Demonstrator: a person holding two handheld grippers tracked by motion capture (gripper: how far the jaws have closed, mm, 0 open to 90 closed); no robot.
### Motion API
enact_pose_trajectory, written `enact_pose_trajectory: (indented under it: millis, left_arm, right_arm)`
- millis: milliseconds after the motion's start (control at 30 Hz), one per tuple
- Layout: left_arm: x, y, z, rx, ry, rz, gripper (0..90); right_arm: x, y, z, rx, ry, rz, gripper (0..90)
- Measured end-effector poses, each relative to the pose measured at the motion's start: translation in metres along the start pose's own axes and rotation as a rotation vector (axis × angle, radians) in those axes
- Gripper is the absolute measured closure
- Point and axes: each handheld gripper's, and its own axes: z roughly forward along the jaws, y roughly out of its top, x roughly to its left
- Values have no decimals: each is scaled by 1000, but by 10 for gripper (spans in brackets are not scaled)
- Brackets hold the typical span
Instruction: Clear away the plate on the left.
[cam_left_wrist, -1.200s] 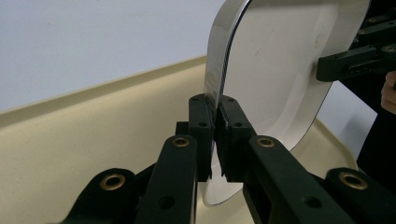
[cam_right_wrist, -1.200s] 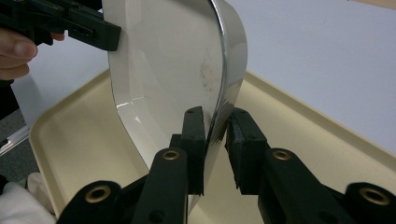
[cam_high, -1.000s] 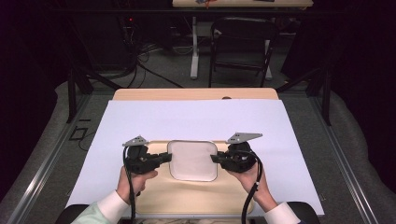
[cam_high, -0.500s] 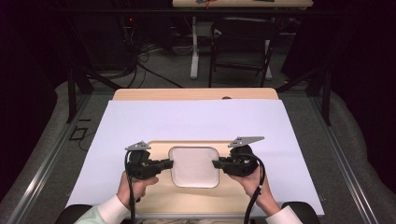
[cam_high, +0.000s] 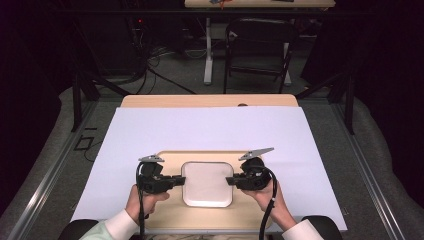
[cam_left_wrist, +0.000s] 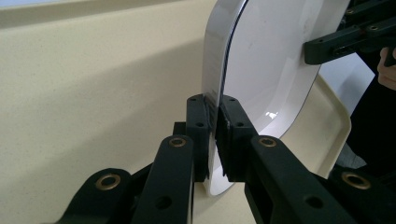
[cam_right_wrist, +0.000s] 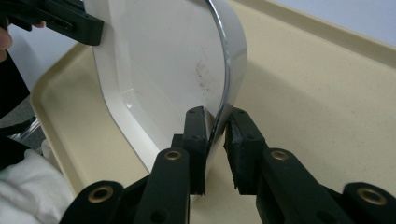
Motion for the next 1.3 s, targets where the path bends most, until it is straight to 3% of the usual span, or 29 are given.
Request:
enact_pose_trajectory:
  millis: [167,700,1300]
  left_arm:
    - [3,1,2,-6,13,10,834]
    - [11,3,10,2,59,36,810]
    - [16,3,21,19,105,63,782]
  right_arm:
    - [-2,2,5,8,-8,-3,775]
    - [-5,9,22,50,-87,-88,735]
    - [-16,12,36,102,-89,-74,710]
